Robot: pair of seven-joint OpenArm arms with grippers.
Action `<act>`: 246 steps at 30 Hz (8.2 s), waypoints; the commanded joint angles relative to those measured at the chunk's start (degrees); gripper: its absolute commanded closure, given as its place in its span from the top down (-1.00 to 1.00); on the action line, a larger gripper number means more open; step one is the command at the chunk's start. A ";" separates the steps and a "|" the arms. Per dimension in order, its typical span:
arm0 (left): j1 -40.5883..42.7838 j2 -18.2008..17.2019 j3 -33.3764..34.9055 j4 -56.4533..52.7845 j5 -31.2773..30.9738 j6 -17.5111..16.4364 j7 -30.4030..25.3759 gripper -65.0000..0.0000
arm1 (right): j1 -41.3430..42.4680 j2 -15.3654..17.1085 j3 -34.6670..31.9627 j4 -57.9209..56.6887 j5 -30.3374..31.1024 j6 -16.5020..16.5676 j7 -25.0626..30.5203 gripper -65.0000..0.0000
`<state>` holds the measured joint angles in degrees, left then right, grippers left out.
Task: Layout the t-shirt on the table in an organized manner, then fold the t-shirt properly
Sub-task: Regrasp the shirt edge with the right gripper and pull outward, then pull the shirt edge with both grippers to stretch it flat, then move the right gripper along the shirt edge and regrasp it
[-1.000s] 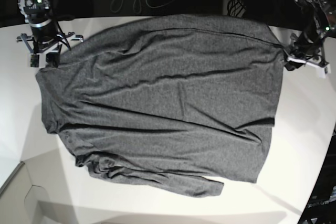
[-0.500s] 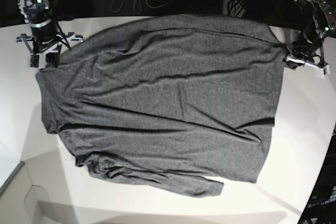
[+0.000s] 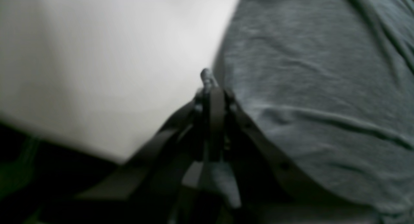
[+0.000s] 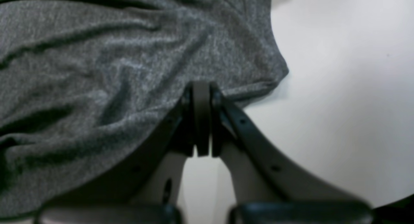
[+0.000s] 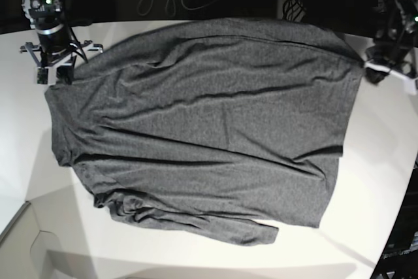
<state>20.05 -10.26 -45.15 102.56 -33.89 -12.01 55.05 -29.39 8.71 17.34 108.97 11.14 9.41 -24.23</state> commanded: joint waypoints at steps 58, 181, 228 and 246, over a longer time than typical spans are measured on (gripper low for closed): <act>-3.48 1.69 -4.48 -7.75 -0.26 -0.08 1.17 -1.00 | 19.06 8.65 -10.71 -26.37 -0.28 7.51 -0.34 -0.98; 3.73 7.76 -15.56 -4.41 -4.13 -1.13 1.88 0.26 | 1.74 2.15 0.19 -1.93 0.16 7.78 -0.17 -0.98; -2.69 7.93 -13.10 -12.85 4.66 -10.71 1.79 -0.98 | -0.28 1.44 0.19 -0.70 0.16 8.22 0.01 -0.98; -0.58 8.02 -13.45 -4.41 4.04 -10.80 2.40 -0.99 | -3.36 -1.37 -11.32 3.60 -0.10 21.23 -5.18 -0.49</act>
<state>19.66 -1.41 -58.39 96.88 -28.93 -22.57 58.35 -32.75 6.96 5.89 111.70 10.26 30.20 -30.50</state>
